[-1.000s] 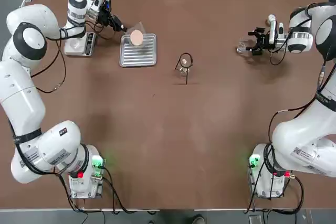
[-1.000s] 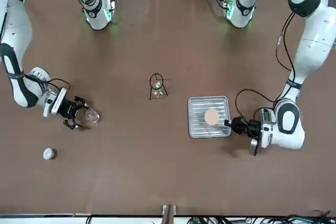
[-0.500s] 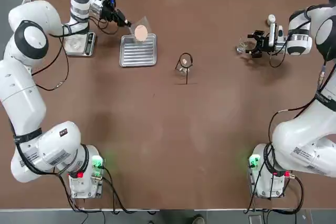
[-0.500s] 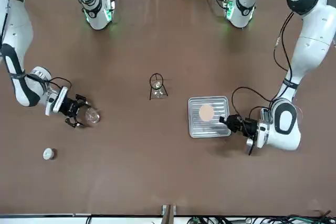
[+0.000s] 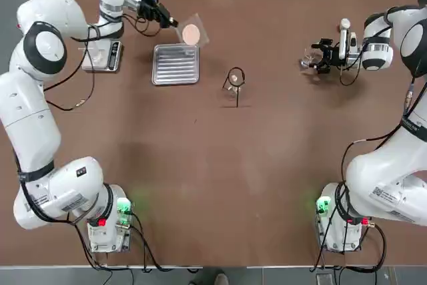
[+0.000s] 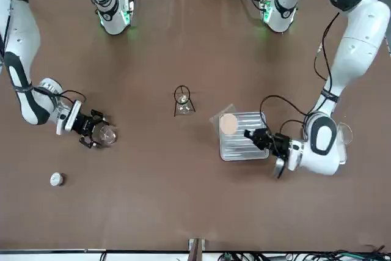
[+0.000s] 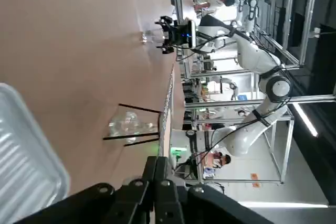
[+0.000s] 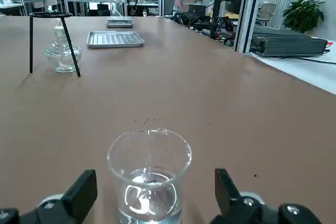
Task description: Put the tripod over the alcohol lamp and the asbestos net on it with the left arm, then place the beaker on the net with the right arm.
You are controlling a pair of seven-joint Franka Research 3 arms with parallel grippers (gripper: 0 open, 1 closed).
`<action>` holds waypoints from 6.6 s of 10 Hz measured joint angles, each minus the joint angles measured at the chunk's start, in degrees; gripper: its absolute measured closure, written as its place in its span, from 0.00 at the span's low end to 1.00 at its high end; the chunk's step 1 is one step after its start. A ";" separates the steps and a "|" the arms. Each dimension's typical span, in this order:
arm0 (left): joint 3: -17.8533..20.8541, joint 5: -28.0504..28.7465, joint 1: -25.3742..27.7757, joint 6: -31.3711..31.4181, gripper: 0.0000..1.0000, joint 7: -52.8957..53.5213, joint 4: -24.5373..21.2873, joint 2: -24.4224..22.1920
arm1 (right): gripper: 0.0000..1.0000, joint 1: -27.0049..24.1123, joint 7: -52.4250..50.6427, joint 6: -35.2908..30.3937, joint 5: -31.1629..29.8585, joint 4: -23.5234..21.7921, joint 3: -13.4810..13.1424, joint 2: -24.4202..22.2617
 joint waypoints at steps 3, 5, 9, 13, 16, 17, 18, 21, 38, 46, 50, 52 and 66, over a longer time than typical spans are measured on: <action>-1.67 -2.99 -2.87 -0.05 0.98 0.07 -1.72 0.03 | 0.35 -0.37 0.00 0.15 0.00 -0.01 1.24 0.01; -2.64 -4.81 -5.17 -0.08 0.98 0.76 -3.53 0.05 | 0.42 -1.29 0.00 1.22 0.01 -0.01 2.71 0.02; -2.14 -9.48 -13.09 1.81 0.98 0.01 -4.02 0.20 | 0.42 -2.22 1.02 1.22 0.10 -0.08 4.42 0.06; 1.85 -10.27 -17.41 6.89 0.98 0.01 -4.16 0.42 | 0.42 -1.01 4.60 0.69 0.96 0.29 7.02 -0.82; 5.38 -13.39 -22.06 8.09 0.98 0.02 -4.21 0.52 | 0.42 2.36 10.06 0.87 2.47 0.78 7.14 -5.37; 6.00 -13.80 -23.10 8.45 0.99 0.08 -4.21 0.58 | 0.42 3.89 11.44 1.71 3.45 0.78 7.15 -6.95; 6.37 -13.87 -23.53 8.76 0.99 0.33 -4.22 0.65 | 0.42 5.35 12.42 2.99 4.35 0.77 7.16 -8.22; 7.25 -13.87 -23.47 9.31 0.99 1.72 -4.22 0.93 | 0.42 8.55 14.62 4.23 5.68 0.58 7.17 -10.53; 8.34 -13.87 -24.80 9.33 0.93 3.20 -4.22 1.45 | 0.42 21.54 21.64 12.61 14.93 -7.75 7.22 -22.22; 8.89 -13.87 -24.56 9.51 0.19 3.08 -3.49 1.07 | 0.42 27.34 21.74 16.03 21.08 -11.00 7.28 -24.95; 16.13 -13.86 -26.16 9.99 0.00 2.74 -4.19 -4.48 | 0.42 33.09 21.66 19.48 27.21 -13.43 7.35 -26.80; 24.81 -13.86 -30.70 11.89 0.00 2.53 -6.00 -9.65 | 0.42 37.11 21.65 22.55 30.50 -14.80 7.40 -28.31; 39.14 32.24 -31.15 18.58 0.00 -12.59 -23.05 -45.88 | 0.42 47.98 18.38 29.29 41.39 -18.53 7.46 -29.74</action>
